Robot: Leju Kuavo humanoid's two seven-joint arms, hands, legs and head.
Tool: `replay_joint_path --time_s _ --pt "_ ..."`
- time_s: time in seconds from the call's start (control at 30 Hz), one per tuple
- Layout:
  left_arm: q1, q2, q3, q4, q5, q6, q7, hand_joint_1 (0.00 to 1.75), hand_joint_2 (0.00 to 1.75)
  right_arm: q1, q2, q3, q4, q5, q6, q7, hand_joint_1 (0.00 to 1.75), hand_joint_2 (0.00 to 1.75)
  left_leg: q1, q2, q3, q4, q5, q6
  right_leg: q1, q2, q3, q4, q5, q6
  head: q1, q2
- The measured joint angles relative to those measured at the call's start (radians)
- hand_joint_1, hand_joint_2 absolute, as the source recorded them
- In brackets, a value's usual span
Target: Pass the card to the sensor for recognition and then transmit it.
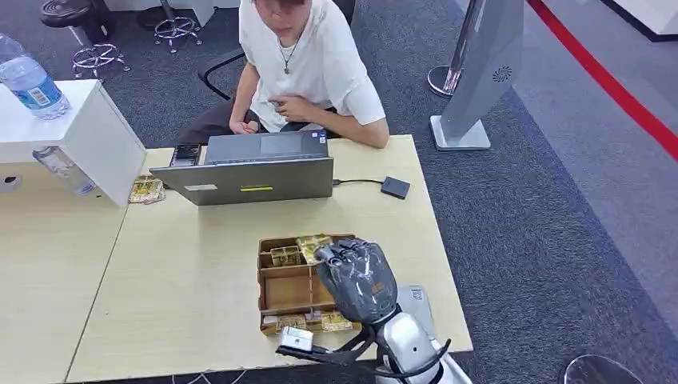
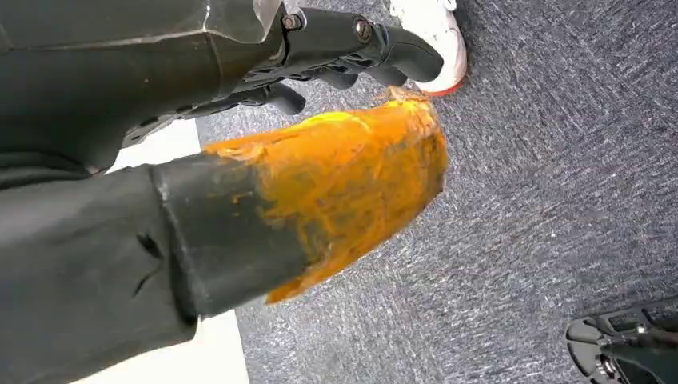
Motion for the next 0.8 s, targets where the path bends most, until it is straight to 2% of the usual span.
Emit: replay_joint_path --time_s 0.23,0.47,0.67,0.8 --pt "0.0 0.0 0.0 0.0 -0.003 0.001 0.0 0.0 0.0 0.023 0.003 0.0 -0.088 0.002 0.0 -0.064 1.75 1.75 0.0 0.0 0.0 0.0 0.0 0.0 0.0 0.0 0.0 0.0 0.0 0.0 0.0 0.0" --pt "0.0 0.0 0.0 0.0 -0.006 0.001 -0.001 0.0 0.0 0.026 0.015 -0.003 -0.124 0.004 0.0 -0.09 1.75 1.75 0.0 0.0 0.0 0.0 0.0 0.0 0.0 0.0 0.0 0.0 0.0 0.0 0.0 0.0" --pt "-0.001 0.0 0.0 0.0 -0.015 0.0 -0.01 0.0 0.0 -0.003 0.031 -0.008 -0.111 0.008 0.0 -0.087 1.75 1.75 0.0 0.0 0.0 0.0 0.0 0.0 0.0 0.0 0.0 0.0 0.0 0.0 0.0 0.0" --pt "-0.001 0.0 0.0 0.0 -0.027 0.0 -0.017 0.0 0.0 -0.046 0.055 -0.032 -0.073 0.01 0.0 -0.05 1.75 1.75 0.0 0.0 0.0 0.0 0.001 0.0 0.0 0.0 0.0 0.0 0.0 0.0 0.0 0.0"
